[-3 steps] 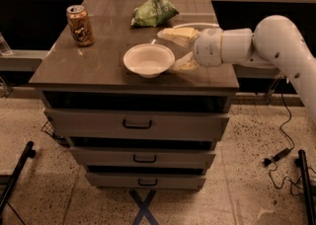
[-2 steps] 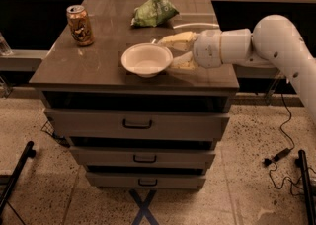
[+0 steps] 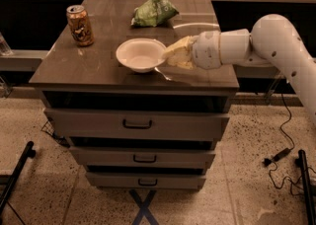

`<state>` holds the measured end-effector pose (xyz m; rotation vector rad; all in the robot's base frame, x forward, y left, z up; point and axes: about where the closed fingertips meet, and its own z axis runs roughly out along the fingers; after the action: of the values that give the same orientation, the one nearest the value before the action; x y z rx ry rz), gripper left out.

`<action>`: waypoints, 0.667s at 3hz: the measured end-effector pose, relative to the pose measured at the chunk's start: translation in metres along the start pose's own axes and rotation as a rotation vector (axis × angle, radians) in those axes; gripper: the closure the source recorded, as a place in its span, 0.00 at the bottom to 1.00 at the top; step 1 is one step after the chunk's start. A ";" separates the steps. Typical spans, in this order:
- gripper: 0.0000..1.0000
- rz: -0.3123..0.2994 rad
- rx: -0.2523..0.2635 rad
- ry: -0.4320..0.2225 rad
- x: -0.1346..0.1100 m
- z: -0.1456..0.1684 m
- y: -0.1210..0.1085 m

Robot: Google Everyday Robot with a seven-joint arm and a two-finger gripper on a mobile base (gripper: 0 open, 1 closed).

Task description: Move paper bowl near green jalapeno chip bag

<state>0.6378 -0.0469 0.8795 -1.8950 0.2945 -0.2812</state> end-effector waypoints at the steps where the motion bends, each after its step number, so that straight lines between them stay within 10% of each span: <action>1: 0.77 -0.001 -0.003 -0.002 0.000 0.000 0.001; 2: 0.99 0.004 -0.024 0.015 0.008 -0.004 -0.004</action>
Offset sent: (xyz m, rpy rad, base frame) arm 0.0089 -0.0139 0.0110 -0.0113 0.0098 -0.0404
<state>0.6442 -0.0518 0.8854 -1.9165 0.3134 -0.2902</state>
